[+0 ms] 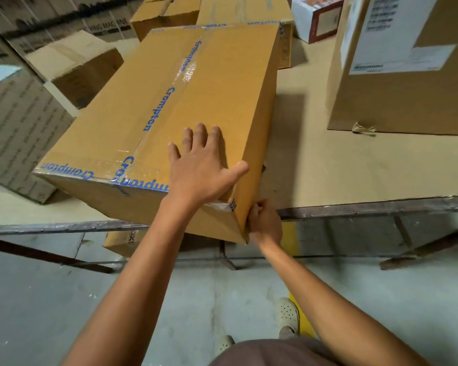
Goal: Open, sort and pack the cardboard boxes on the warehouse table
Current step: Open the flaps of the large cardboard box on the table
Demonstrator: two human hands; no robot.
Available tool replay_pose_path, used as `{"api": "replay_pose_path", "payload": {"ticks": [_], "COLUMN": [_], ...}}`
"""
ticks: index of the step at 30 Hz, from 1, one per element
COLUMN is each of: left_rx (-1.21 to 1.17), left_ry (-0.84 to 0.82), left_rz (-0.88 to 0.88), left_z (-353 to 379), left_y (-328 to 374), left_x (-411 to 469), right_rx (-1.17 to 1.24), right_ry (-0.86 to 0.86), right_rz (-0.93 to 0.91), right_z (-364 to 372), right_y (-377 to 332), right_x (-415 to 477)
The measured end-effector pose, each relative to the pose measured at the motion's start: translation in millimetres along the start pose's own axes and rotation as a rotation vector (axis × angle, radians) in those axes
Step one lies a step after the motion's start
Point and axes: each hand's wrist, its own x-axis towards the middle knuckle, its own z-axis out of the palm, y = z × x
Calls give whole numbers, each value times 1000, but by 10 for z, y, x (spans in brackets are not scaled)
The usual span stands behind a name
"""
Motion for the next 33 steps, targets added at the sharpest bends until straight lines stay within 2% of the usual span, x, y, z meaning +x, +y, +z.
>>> {"api": "replay_pose_path", "payload": {"ticks": [3,4,6,7,8,10,13,17,22,25,29,33], "left_rx": [-7,-9,-10,-12,-18,-39,-96,-241,-573,-782,-997,-1308], "left_ry": [7,6,5,3,2,-3,-2,17,57,76,84,108], "left_rz": [26,30,42,51,58,67,84,116,127,153,134,125], "left_z": [-9,-8,-14,-24,-38,-97,-260,-611,-1202,-1490,-1765,-1890], "left_y": [-99,-130,-185,-207,-229,-270,-343,-506,-707,-807,-999,-1205], "left_x": [-95,-123,-167,-180,-183,-160,-103,-75,44,25,25,-69], "right_rx": [20,162,736,952,1110,1202,1216,1053,1007,997,1002,886], "right_ry": [-82,-138,-345,-385,-403,-411,-357,-177,0,34,78,233], "right_rz": [188,276,515,600,675,704,617,462,245,139,-52,-206], "right_z": [110,158,249,269,263,209,157,27,-369,-674,-1002,-1240], "right_y": [36,6,-99,-129,-146,-193,-280,-522,-898,-1228,-1689,-2159], "right_x": [-249,-318,-391,-399,-409,-448,-503,-618,-686,-732,-865,-941]}}
